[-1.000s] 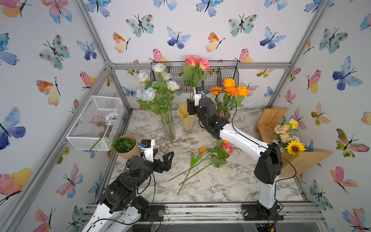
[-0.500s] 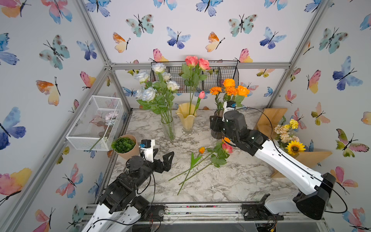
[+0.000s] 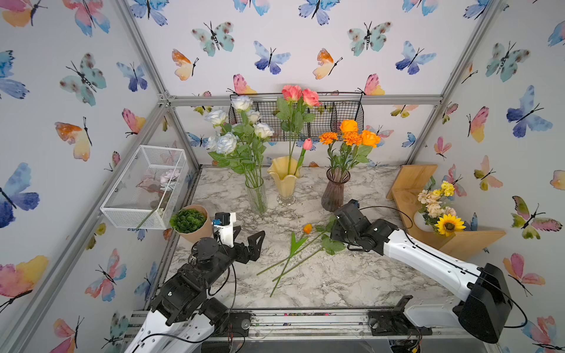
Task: Arrange the flowers in different vases according to their colors
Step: Pick up the flower at the center of the board.
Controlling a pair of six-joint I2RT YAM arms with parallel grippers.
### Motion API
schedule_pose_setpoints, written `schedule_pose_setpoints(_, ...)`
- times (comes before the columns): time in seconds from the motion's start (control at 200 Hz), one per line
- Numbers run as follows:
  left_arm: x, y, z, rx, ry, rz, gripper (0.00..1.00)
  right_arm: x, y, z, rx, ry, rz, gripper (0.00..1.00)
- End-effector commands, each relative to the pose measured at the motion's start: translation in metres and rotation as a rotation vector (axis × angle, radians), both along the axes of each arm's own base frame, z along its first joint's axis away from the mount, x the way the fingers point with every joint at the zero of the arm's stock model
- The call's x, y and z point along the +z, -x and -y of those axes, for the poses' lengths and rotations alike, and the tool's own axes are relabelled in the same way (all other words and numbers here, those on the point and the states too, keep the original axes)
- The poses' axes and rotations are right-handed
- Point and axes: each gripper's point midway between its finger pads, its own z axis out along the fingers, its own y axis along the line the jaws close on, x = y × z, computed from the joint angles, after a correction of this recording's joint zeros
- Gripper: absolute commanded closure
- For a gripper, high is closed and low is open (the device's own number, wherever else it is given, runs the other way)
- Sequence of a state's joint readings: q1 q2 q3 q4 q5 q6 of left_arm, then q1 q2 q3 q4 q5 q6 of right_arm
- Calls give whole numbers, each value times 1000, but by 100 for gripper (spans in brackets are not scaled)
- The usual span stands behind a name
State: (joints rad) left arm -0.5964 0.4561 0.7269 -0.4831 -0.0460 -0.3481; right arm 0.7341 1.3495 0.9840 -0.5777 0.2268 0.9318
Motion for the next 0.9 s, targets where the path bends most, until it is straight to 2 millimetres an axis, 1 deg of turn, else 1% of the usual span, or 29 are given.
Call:
schedule_pose_setpoints(0.0, 2, 2, 1, -18, 5, 16, 2, -25, -5, 1, -30, -28, -77, 47)
schedule_pose_setpoints(0.18, 2, 2, 2, -21, 5, 15, 2, -61, -9, 8, -65, 9, -150, 44)
schedule_pose_setpoints(0.32, 2, 2, 2, -23, 5, 16, 3, -82, -12, 16, -100, 20, -179, 44)
schedule_pose_setpoints(0.541, 2, 2, 2, -20, 7, 17, 3, -96, -21, 19, -124, 53, -191, 51)
schedule_pose_setpoints(0.726, 0, 1, 3, -23, 1, 9, 4, -103, -29, 12, -124, 52, -198, 54)
schedule_pose_setpoints(0.896, -1, 0, 3, -21, 0, 6, 4, -111, -34, 13, -140, 73, -204, 56)
